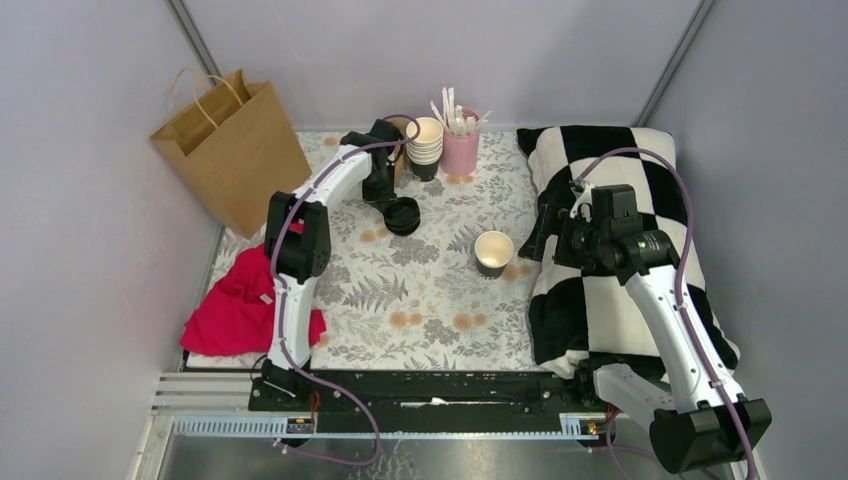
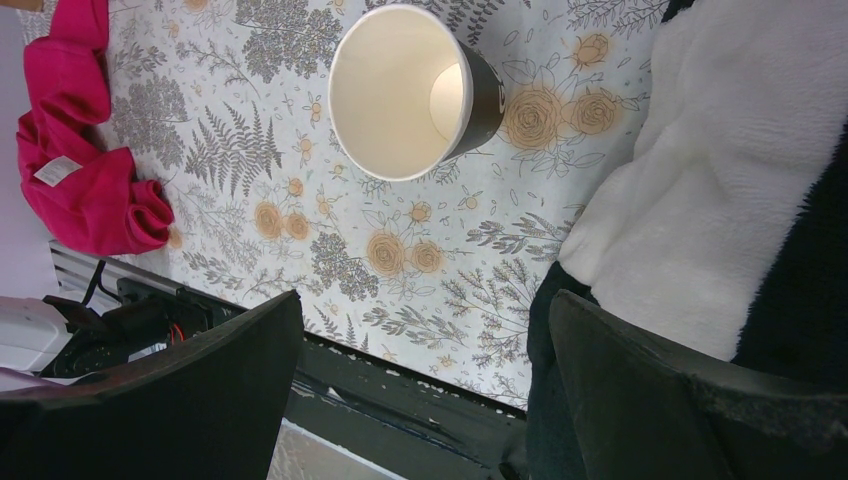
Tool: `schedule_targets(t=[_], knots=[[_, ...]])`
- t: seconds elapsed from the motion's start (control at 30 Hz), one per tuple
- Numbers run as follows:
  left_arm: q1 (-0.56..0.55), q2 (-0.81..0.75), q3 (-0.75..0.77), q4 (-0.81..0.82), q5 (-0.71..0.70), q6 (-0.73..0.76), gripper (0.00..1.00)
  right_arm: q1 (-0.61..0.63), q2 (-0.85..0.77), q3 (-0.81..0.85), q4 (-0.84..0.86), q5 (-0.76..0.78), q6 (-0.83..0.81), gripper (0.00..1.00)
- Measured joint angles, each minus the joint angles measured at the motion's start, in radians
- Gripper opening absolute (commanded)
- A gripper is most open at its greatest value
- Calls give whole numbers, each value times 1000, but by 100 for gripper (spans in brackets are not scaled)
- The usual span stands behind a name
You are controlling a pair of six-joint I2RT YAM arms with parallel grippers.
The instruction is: Pack the takeout coffee
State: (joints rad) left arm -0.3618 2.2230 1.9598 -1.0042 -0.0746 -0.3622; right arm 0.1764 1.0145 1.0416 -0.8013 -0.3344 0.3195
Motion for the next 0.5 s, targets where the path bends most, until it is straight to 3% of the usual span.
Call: schedule_targets(t=[0.5], knots=[[0, -3, 31, -20, -9, -13, 0, 0, 4, -2, 8, -1, 0, 100]])
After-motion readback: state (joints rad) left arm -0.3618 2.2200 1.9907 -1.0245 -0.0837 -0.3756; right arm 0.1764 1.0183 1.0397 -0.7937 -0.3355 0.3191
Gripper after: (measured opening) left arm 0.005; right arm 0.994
